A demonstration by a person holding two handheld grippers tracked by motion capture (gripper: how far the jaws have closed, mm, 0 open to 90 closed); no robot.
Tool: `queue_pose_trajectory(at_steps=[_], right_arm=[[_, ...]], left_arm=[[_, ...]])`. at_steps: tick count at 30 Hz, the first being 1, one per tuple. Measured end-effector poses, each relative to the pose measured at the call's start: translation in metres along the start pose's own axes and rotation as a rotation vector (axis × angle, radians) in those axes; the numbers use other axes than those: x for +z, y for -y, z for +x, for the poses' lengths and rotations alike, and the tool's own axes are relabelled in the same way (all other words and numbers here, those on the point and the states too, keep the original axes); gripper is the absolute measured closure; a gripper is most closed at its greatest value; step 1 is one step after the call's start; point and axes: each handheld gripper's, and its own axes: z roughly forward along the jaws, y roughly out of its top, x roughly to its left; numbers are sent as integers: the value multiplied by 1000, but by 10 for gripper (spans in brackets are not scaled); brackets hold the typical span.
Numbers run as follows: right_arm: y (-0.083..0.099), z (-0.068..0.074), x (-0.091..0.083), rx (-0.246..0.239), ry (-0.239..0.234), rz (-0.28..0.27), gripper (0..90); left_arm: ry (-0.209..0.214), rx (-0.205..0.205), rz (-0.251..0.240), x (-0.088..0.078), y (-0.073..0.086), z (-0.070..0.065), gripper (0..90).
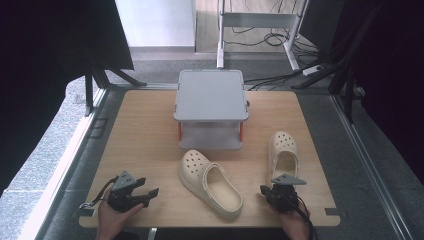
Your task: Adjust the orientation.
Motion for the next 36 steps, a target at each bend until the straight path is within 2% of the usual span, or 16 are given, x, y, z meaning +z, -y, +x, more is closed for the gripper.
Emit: queue_pose_trajectory(at_steps=[9, 14, 16, 19, 21, 23, 24, 30, 32, 34, 35, 36], right_arm=[[9, -21, -12, -18, -40, -2, 900], [13, -35, -18, -27, -81, 9, 900], [12, -36, -19, -24, -83, 13, 900], [13, -42, -21, -18, -82, 28, 900], [13, -47, -23, -20, -61, 39, 900], [14, -53, -25, 0, -69, 44, 900], [15, -59, -27, 6, -58, 52, 900], [15, -68, -31, 16, -65, 77, 900], [17, -79, -34, 32, -43, 85, 900], [18, -82, -35, 40, -39, 86, 900], [19, -87, -36, 42, -24, 89, 900], [20, -91, -37, 50, -28, 87, 900]], left_arm=[[2, -1, 3, 2, 0, -1, 333], [2, 1, 6, 3, 0, -1, 333], [2, 1, 7, 3, 0, -1, 333], [1, 2, 7, 3, -1, 0, 333], [2, 3, 7, 4, -2, 0, 333], [5, 3, 8, 4, -2, 1, 333], [6, 4, 8, 5, -2, 1, 333], [9, 4, 3, 5, -4, 2, 332], [9, 6, 4, 6, -5, 3, 333], [10, 6, 5, 6, -5, 3, 333], [10, 6, 7, 7, -5, 3, 333], [10, 6, 7, 7, -5, 2, 333]])
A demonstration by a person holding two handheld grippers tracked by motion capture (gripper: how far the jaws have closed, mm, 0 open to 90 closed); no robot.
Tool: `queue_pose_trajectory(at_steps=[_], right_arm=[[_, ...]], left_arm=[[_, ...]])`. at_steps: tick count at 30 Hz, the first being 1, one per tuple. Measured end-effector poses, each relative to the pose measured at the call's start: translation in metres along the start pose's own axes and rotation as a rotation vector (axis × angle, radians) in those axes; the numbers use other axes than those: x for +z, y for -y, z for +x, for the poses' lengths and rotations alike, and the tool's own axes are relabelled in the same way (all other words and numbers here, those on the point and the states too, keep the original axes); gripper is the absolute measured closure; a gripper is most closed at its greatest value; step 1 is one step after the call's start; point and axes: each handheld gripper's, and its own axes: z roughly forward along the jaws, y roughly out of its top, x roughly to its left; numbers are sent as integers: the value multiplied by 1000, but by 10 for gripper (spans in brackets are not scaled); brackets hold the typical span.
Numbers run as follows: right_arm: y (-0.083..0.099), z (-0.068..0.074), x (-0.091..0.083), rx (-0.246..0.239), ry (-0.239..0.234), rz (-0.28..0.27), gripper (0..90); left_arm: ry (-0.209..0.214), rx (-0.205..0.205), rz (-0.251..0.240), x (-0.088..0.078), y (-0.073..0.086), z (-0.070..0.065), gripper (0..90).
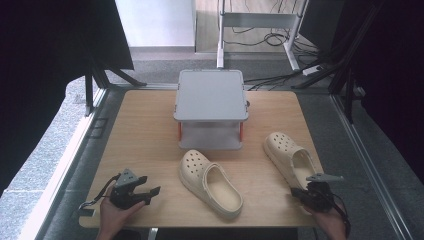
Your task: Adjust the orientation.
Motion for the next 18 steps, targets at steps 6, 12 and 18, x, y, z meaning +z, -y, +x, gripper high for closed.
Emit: queue_pose_trajectory(at_steps=[6, 12, 18], right_arm=[[0, -11, -4, -3, 27, 12, 900], [0, -15, -5, -16, 26, 20, 900], [-1, -20, -6, -14, 24, 30, 900]], left_arm=[[0, 0, 1, 0, 0, 0, 333], [1, 3, 3, 0, 0, -1, 332], [0, 4, 2, 0, 0, -1, 332]])
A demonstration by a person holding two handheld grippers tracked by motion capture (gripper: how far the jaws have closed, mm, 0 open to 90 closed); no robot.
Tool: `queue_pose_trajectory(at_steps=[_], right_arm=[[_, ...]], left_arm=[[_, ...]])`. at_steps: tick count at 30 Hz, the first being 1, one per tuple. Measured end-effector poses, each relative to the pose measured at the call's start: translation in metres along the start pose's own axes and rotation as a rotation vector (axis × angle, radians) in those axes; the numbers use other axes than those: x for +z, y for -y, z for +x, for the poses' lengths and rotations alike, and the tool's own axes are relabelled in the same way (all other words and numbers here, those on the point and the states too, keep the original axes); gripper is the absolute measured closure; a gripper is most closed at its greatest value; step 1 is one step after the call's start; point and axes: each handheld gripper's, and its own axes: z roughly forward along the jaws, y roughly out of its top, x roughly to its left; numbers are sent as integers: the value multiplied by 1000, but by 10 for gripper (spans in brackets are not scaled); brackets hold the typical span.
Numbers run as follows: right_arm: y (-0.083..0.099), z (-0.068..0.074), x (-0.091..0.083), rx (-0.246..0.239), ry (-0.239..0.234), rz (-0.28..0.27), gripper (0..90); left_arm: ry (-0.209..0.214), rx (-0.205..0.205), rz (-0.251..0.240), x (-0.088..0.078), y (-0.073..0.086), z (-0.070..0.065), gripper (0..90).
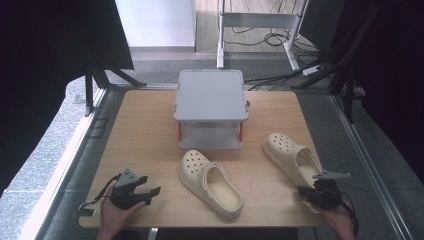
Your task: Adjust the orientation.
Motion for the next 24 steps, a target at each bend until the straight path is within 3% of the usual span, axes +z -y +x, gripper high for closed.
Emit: queue_pose_trajectory(at_steps=[16, 19, 24], right_arm=[[0, -1, 2, -4, -3, 5, 900], [-2, 3, 0, 1, -32, -19, 900], [-20, 16, -13, -63, -47, -41, 893]], left_arm=[[-1, -2, 1, 0, 0, 0, 332], [-1, -2, 1, 1, 0, 0, 332], [0, 1, 2, 0, 0, -1, 332]])
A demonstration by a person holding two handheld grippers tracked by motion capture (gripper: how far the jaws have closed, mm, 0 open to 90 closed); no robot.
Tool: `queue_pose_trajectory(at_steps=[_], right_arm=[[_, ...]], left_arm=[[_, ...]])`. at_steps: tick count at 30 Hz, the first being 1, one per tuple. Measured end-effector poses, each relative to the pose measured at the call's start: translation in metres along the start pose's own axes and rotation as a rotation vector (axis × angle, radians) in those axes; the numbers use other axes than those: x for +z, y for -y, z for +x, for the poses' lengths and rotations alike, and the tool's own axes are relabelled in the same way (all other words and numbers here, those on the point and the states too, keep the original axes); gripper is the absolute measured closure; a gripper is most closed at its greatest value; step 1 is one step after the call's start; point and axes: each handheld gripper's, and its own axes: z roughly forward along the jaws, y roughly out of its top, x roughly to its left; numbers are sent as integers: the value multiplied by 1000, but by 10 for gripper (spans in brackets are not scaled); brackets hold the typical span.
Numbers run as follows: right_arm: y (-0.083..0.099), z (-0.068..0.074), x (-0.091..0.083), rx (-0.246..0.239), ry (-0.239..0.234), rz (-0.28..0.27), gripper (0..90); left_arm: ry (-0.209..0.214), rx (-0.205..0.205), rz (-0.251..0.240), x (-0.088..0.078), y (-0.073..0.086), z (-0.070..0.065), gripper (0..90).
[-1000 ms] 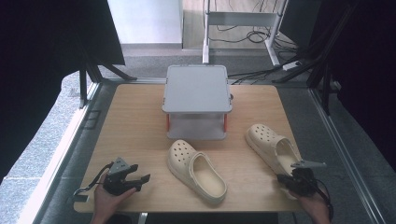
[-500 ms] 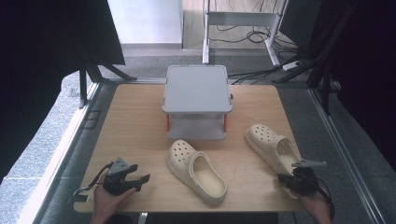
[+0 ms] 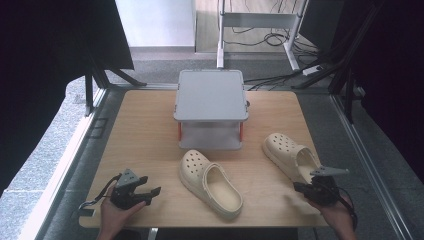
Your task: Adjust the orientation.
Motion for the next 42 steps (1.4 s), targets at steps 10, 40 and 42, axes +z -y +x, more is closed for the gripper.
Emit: queue_pose_trajectory(at_steps=[10, 40, 42], right_arm=[[-32, -5, -7, -36, 33, 13, 793], [-91, -31, 35, 8, 38, 168, 741], [-93, -30, 38, 12, 37, 180, 758]], left_arm=[[-1, 4, 1, 0, 0, 0, 332], [-3, 2, 6, 0, 1, 3, 332], [-3, 2, 4, 0, 1, 3, 332]])
